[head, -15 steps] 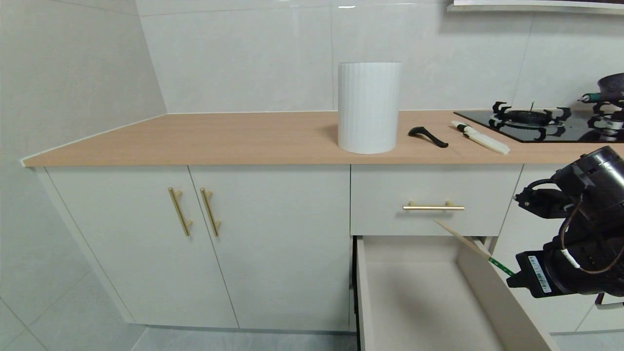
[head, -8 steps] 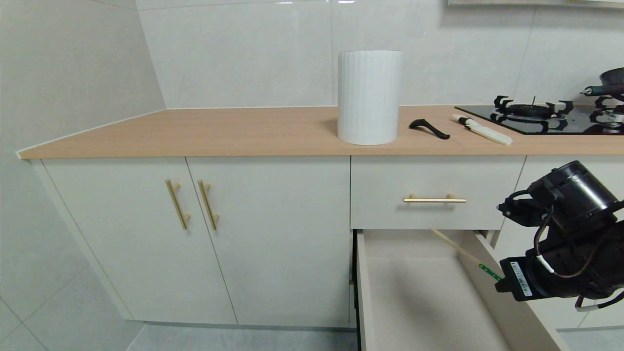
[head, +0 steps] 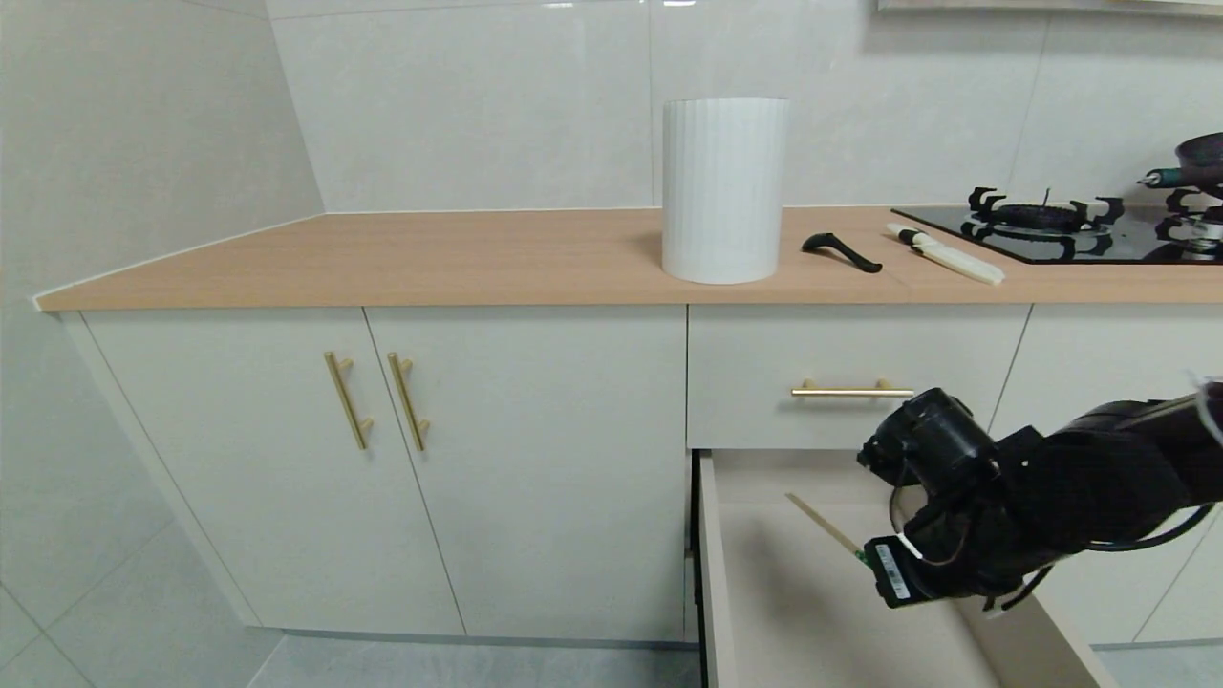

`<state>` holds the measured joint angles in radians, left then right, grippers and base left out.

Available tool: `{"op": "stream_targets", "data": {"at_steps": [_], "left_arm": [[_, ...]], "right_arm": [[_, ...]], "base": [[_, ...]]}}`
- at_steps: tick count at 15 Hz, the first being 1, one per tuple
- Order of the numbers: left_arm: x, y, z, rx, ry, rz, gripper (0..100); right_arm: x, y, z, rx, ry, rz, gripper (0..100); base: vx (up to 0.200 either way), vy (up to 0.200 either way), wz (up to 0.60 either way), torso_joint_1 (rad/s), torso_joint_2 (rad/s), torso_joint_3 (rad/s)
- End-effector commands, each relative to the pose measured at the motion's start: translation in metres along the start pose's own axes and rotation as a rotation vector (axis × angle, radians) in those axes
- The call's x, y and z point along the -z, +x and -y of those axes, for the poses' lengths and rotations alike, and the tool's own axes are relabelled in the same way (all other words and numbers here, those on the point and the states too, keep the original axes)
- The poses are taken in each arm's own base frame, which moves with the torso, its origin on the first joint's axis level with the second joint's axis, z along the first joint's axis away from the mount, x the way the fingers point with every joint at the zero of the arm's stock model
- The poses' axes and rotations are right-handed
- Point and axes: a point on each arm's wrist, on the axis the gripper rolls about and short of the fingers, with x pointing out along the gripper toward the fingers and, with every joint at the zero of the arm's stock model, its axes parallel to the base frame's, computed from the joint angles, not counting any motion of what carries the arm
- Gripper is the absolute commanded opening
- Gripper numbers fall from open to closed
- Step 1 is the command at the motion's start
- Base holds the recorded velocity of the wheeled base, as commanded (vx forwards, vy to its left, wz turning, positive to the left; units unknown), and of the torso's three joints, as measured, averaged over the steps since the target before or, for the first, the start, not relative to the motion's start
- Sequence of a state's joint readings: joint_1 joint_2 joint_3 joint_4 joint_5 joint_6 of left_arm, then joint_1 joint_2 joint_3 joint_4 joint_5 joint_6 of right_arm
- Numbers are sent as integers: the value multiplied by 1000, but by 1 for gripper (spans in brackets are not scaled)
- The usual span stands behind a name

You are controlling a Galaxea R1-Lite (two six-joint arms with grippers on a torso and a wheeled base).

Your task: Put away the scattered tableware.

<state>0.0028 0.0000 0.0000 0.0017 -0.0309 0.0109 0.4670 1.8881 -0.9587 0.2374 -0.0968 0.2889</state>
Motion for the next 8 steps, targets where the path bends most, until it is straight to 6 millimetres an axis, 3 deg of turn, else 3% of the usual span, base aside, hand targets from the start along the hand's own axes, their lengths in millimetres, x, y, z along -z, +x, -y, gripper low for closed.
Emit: {"op": "stream_targets", "data": {"at_steps": [1,3,8], "left_arm": [[0,0,0,0,0,0,100],[0,0,0,0,0,0,100],[0,0,0,0,0,0,100]], "right_arm": [[-16,58,-12,17,-15,-64,0],[-29,75,-18,13,-19,-78,0],[-25,109,-22,16,-21,-175,0]], "base": [[0,0,0,0,0,0],[0,0,0,0,0,0],[0,0,0,0,0,0]]}}
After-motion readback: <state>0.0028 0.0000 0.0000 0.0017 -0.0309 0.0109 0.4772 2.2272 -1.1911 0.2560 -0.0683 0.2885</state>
